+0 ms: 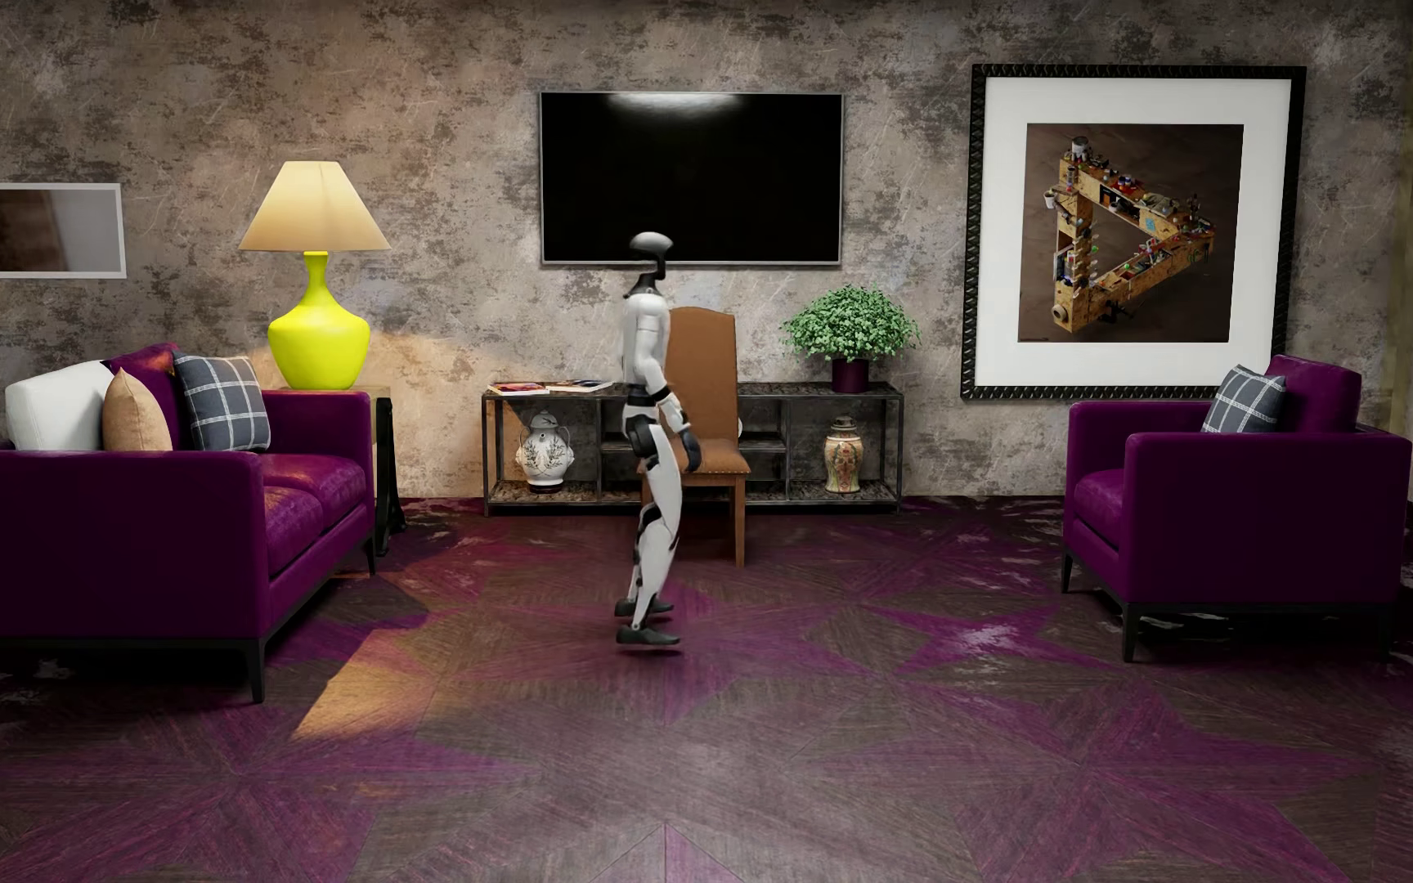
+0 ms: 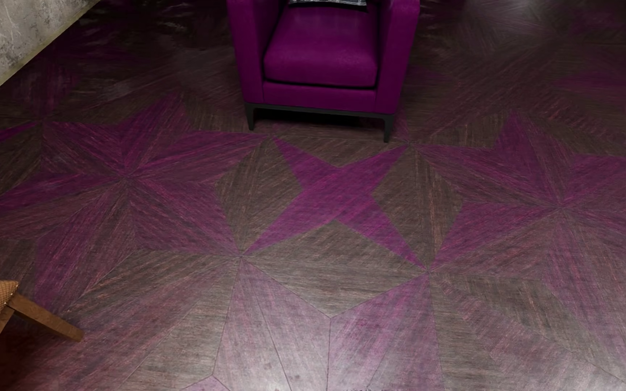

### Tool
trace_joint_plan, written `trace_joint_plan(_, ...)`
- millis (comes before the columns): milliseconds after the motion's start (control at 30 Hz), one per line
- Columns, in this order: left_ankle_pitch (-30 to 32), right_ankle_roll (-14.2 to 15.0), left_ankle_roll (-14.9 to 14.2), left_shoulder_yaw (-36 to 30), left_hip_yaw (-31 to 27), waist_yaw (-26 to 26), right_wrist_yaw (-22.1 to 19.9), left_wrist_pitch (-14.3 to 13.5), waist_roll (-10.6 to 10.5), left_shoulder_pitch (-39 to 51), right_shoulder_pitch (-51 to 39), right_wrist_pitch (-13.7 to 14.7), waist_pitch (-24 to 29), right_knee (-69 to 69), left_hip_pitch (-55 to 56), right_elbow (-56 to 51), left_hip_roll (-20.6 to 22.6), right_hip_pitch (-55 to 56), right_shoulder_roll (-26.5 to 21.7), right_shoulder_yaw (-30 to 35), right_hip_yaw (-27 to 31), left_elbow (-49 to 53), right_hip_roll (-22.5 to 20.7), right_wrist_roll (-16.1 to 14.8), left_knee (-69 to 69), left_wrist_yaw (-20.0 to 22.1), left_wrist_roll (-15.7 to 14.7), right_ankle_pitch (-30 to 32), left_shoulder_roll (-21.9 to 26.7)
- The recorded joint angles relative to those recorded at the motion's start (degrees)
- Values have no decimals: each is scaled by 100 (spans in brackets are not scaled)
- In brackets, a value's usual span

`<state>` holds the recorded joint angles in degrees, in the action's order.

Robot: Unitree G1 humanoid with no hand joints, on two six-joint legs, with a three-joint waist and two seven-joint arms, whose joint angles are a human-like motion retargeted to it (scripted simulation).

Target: Walk to the chair

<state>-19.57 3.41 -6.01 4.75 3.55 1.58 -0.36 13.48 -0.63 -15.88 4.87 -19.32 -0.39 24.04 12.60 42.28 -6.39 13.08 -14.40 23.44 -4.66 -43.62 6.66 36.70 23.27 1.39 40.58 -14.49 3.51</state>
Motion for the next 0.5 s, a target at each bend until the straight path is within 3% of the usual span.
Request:
trace_joint_plan(200,-125,159,302,120,638,-31,173,-35,102,260,290,-46,23,415,-151,253,426,431,15,87,467,288,431,-131,-107,259,-275,312,141)
trace_joint_plan(300,-214,157,393,132,906,-40,190,-174,136,293,409,-127,60,1234,-160,292,516,989,60,-77,59,433,730,-333,-75,319,-403,682,229)
trace_joint_plan(400,-266,-84,445,28,1128,-87,49,-250,195,359,546,-70,79,1865,-183,105,592,1410,88,-370,-858,529,1199,-602,-80,292,-383,718,251)
trace_joint_plan(500,-289,-165,456,-72,1188,-168,-14,-311,217,407,608,-58,65,1735,-277,6,624,1555,56,-413,-784,578,838,-508,-132,297,-390,307,177)
